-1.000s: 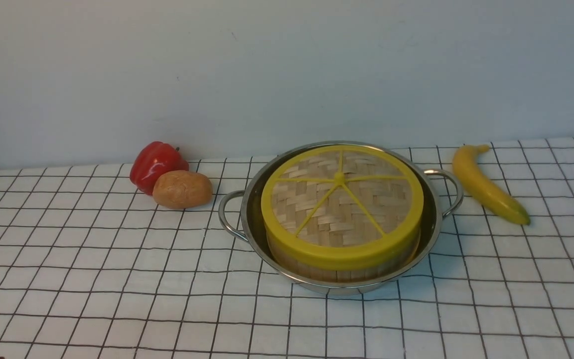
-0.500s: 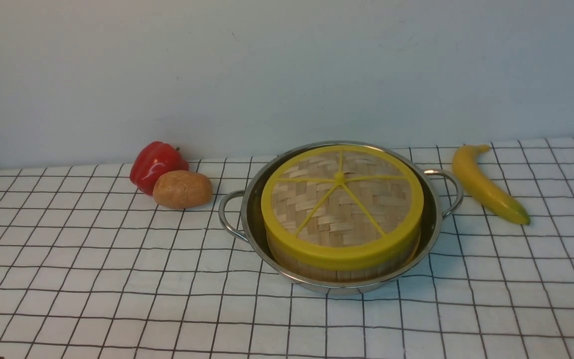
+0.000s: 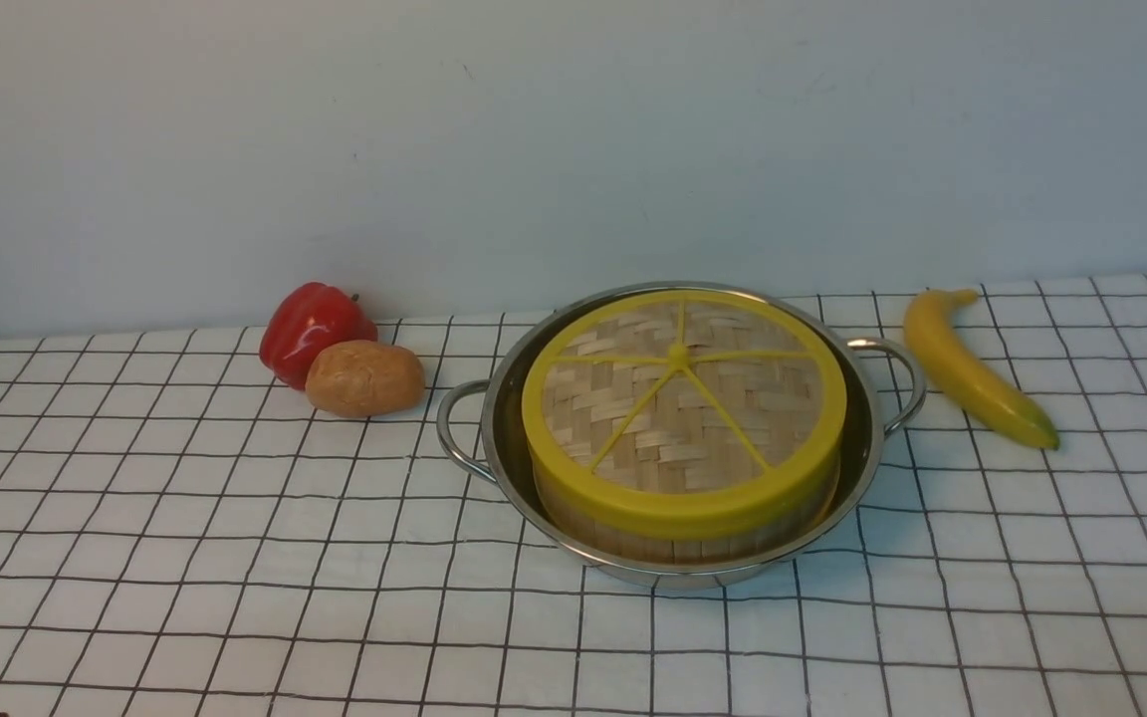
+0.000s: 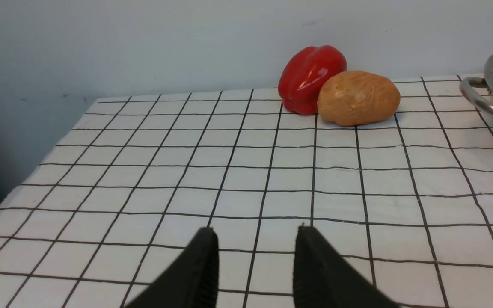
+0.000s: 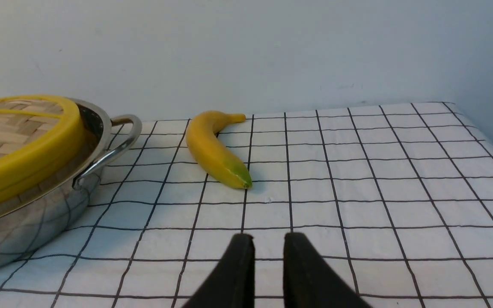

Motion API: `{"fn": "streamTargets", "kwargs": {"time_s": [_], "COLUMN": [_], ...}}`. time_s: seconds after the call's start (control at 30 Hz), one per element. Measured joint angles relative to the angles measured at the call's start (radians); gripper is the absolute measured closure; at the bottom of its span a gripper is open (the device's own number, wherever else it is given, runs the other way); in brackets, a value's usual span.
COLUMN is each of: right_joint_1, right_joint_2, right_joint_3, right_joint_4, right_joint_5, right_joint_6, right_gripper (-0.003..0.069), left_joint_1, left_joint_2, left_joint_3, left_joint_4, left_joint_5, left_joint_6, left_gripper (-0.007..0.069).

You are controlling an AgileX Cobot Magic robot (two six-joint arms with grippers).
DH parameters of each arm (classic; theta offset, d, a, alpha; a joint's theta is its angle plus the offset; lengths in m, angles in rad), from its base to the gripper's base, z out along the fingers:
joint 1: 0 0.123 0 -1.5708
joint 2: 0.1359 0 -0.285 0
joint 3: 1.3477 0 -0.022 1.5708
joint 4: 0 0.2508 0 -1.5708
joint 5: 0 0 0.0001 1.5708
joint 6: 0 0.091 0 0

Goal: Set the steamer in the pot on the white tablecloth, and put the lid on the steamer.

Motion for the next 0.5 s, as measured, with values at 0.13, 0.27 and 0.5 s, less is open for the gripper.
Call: {"fn": "streamTargets", "kwargs": {"time_s": [0.13, 0.27, 0.5], "right_joint_1": [0.0, 0.0, 0.0], "right_joint_2": [0.0, 0.0, 0.0], "right_joint_3": [0.0, 0.0, 0.0], "right_joint_4": [0.0, 0.0, 0.0], "right_joint_5": [0.0, 0.0, 0.0], "right_joint_6": [-0.002, -0.003, -0.006], "right_gripper": [0.052, 0.0511, 0.0491], "left_joint_1": [0.0, 0.0, 0.0], "left_joint_2": [0.0, 0.0, 0.0], "left_joint_3": [0.0, 0.0, 0.0], "left_joint_4": [0.0, 0.0, 0.0], "left_joint_5": [0.0, 0.0, 0.0], "left_joint_6": [0.0, 0.0, 0.0], "left_gripper": [0.0382, 0.0382, 0.0382]}}
